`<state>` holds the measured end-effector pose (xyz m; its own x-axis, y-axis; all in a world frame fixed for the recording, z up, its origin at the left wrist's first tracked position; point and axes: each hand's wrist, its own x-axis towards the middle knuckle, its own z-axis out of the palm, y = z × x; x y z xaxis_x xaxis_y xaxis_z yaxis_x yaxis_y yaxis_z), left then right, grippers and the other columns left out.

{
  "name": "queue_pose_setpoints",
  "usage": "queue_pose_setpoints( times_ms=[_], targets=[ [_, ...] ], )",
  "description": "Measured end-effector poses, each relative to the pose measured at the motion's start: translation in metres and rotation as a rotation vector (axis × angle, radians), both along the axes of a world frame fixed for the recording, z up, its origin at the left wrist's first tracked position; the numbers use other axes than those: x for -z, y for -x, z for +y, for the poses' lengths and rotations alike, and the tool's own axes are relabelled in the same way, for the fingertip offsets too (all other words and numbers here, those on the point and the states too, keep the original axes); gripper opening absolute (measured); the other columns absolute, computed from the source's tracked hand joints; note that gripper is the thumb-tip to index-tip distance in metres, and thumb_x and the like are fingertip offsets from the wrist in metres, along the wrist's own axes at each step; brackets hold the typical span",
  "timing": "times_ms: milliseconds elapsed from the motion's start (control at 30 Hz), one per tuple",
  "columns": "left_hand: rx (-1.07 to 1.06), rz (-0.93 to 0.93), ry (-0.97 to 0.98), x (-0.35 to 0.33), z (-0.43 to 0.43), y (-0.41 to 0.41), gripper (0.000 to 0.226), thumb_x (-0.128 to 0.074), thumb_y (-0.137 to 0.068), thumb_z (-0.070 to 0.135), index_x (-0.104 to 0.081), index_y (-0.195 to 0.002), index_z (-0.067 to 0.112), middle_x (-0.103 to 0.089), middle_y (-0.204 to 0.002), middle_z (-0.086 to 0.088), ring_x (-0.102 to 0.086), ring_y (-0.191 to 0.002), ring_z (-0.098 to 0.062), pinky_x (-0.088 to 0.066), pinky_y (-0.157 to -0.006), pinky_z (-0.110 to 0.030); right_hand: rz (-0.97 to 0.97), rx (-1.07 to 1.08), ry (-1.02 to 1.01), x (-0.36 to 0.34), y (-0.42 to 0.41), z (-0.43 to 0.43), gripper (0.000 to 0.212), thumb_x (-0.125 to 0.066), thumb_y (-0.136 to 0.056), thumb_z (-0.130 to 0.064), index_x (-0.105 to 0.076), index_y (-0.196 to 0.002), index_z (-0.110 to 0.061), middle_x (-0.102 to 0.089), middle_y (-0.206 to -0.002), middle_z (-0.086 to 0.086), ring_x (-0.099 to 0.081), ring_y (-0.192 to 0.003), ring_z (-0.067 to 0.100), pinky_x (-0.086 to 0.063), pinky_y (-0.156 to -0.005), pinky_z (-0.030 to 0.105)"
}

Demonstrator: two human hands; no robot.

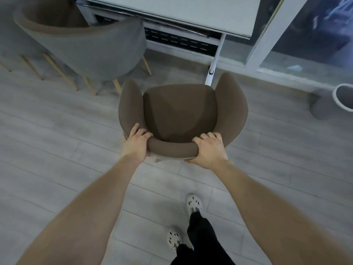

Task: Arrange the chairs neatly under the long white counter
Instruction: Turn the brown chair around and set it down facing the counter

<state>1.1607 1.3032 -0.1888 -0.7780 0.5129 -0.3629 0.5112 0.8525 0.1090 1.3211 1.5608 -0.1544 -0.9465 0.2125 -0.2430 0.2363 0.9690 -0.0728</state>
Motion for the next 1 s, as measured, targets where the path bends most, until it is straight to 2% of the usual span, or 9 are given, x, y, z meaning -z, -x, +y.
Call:
queue_pose_setpoints(
  times_ms=[67,267,333,467,633,800,1000],
  targets=[
    [0.023,-0.004,-0.007,0.001,0.012,0.042,0.069,-0.086,-0.079,0.020,-0.058,-0.138,0.043,-0.044,-0.153,0.012,-0.010,-0.162,-0.022,-0.031,-0.116,-0.075,0.014,0.033,-0.014,0.002,0.030,0.006,0.084,-0.051,-0.055,-0.098,-0.073,-0.106,-0.034,-0.067,-0.100,-0.003,-0.059,-0.103,0.026,-0.036,-0.106,0.047],
    [0.127,-0.019,0.035,-0.005,0.048,0.162,0.088,-0.099,-0.065,0.039,-0.056,-0.141,0.044,-0.043,-0.152,0.011,-0.012,-0.161,-0.022,-0.035,-0.114,-0.074,0.041,0.101,-0.024,-0.003,0.123,0.022,0.089,-0.042,-0.056,-0.101,-0.073,-0.104,-0.033,-0.066,-0.097,-0.002,-0.059,-0.100,0.026,-0.037,-0.101,0.045],
    [0.144,-0.030,0.050,-0.011,0.061,0.194,0.088,-0.098,-0.067,0.040,-0.055,-0.143,0.043,-0.041,-0.154,0.012,-0.010,-0.161,-0.021,-0.035,-0.116,-0.071,0.020,0.127,-0.031,-0.004,0.151,0.028,0.083,-0.049,-0.058,-0.098,-0.073,-0.106,-0.034,-0.066,-0.099,-0.003,-0.058,-0.102,0.024,-0.036,-0.101,0.044],
    [0.200,-0.030,0.074,-0.015,0.072,0.244,0.083,-0.093,-0.075,0.027,-0.052,-0.146,0.042,-0.038,-0.157,0.012,-0.008,-0.162,-0.020,-0.033,-0.118,-0.071,0.006,0.185,-0.019,-0.002,0.187,0.024,0.076,-0.060,-0.061,-0.093,-0.072,-0.108,-0.034,-0.065,-0.099,-0.003,-0.058,-0.102,0.024,-0.037,-0.099,0.043],
    [0.264,-0.057,0.078,-0.010,0.076,0.284,0.086,-0.093,-0.074,0.024,-0.051,-0.146,0.042,-0.037,-0.158,0.012,-0.005,-0.162,-0.020,-0.031,-0.119,-0.070,-0.018,0.239,-0.026,-0.004,0.212,0.016,0.077,-0.058,-0.061,-0.091,-0.073,-0.110,-0.033,-0.065,-0.097,-0.003,-0.059,-0.100,0.025,-0.039,-0.097,0.044],
    [0.321,-0.085,0.080,-0.014,0.102,0.313,0.092,-0.098,-0.066,0.038,-0.052,-0.146,0.040,-0.038,-0.157,0.008,-0.005,-0.161,-0.023,-0.020,-0.121,-0.074,-0.086,0.285,-0.022,-0.011,0.236,0.027,0.084,-0.052,-0.062,-0.096,-0.070,-0.119,-0.036,-0.066,-0.105,-0.005,-0.059,-0.107,0.023,-0.037,-0.103,0.043],
    [0.366,-0.108,0.051,-0.014,0.137,0.335,0.087,-0.097,-0.065,0.048,-0.054,-0.140,0.040,-0.040,-0.153,0.004,-0.005,-0.160,-0.026,-0.018,-0.117,-0.081,-0.135,0.320,0.027,-0.018,0.258,0.059,0.093,-0.053,-0.058,-0.100,-0.064,-0.128,-0.040,-0.064,-0.111,-0.008,-0.057,-0.113,0.021,-0.032,-0.113,0.044]
  ],
)
